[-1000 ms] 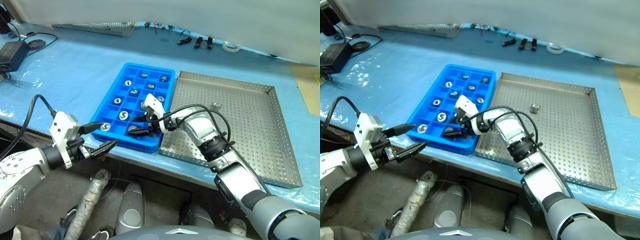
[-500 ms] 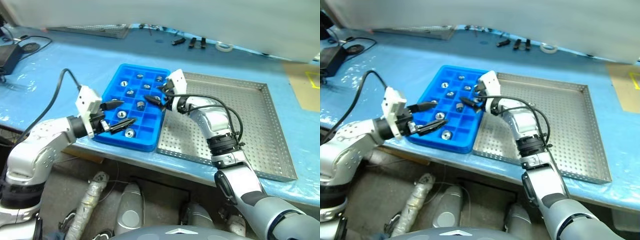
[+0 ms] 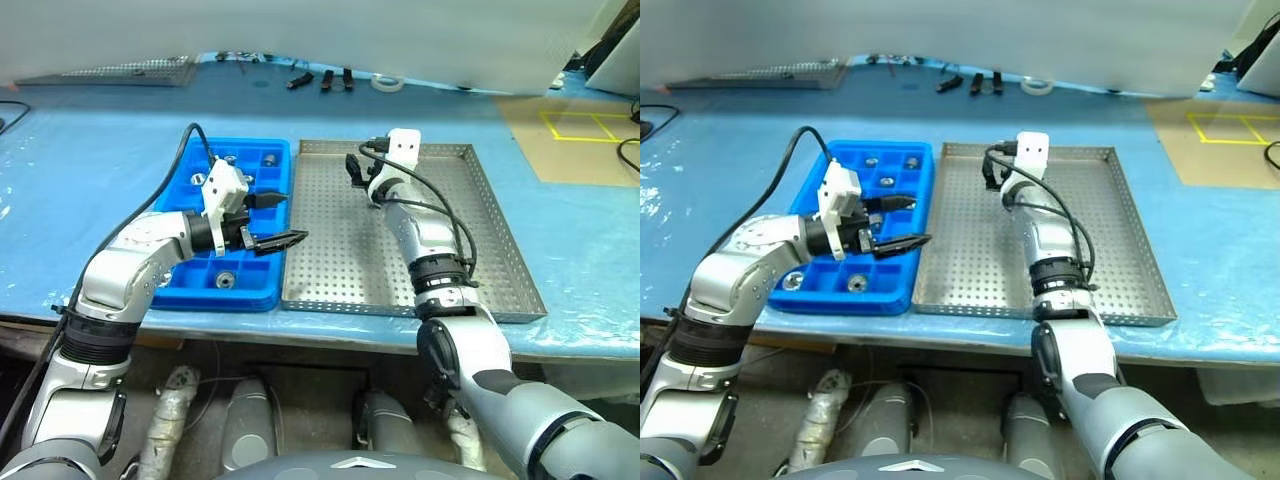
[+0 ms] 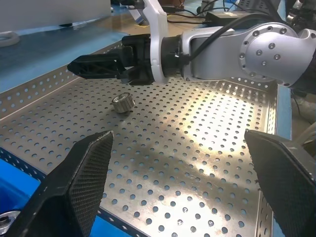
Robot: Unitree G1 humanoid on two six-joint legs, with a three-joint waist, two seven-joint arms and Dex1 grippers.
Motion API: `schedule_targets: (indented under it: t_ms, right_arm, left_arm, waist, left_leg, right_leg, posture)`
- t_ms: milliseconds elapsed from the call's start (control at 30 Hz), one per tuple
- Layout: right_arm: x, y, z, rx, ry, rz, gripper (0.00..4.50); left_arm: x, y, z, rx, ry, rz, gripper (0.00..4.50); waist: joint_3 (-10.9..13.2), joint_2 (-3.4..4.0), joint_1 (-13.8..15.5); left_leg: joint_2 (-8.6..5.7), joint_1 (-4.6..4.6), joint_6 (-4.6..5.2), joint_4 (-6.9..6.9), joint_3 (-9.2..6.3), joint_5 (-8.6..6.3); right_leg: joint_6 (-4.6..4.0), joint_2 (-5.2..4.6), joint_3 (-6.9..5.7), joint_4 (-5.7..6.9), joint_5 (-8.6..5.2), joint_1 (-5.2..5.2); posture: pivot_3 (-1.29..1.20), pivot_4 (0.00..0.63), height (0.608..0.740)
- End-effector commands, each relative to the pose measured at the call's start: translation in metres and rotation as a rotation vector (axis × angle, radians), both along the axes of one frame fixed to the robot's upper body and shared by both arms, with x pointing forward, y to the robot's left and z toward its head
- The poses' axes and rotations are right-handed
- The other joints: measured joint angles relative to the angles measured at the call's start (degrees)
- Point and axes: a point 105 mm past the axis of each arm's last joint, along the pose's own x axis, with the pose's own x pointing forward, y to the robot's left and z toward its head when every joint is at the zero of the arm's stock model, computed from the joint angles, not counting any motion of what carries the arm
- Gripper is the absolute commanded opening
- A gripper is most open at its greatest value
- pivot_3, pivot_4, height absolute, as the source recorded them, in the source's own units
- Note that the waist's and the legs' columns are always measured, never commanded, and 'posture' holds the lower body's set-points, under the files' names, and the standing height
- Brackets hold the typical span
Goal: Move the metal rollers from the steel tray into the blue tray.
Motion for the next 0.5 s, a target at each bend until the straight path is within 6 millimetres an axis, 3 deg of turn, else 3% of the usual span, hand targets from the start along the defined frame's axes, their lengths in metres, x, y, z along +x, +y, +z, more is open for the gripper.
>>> schedule_targets:
  t_ms: [33, 167, 500]
  right_arm:
    - [0.010, -0.001, 0.011, 0.040, -0.030, -0.087, 4.19]
    - [0.014, -0.010, -0.005, 0.058, 0.054, -0.195, 4.19]
    - [0.013, -0.024, -0.027, -0.006, 0.132, -0.262, 4.19]
  left_arm:
    - [-0.002, 0.001, 0.007, -0.002, -0.041, -0.001, 4.50]
    - [-0.005, 0.002, 0.005, -0.001, -0.036, 0.004, 4.50]
    - [-0.009, 0.006, 0.000, 0.005, -0.021, 0.023, 4.50]
  waist:
    - [0.00, 0.00, -0.15]
    - [0.00, 0.01, -0.15]
    - [0.01, 0.01, -0.05]
  left_leg:
    - [0.00, -0.01, 0.01, 0.02, 0.00, -0.01]
    - [0.01, -0.02, 0.02, 0.02, 0.00, -0.01]
    - [0.02, -0.08, 0.02, 0.06, 0.00, -0.01]
  right_leg:
    - [0.00, 0.00, 0.00, 0.00, 0.00, 0.00]
    - [-0.01, -0.02, -0.05, 0.00, -0.01, 0.01]
    - [-0.02, -0.03, -0.12, 0.01, 0.00, 0.02]
  posture:
    - [0.13, 0.150, 0.740]
    - [0.14, 0.150, 0.740]
    - [0.15, 0.150, 0.740]
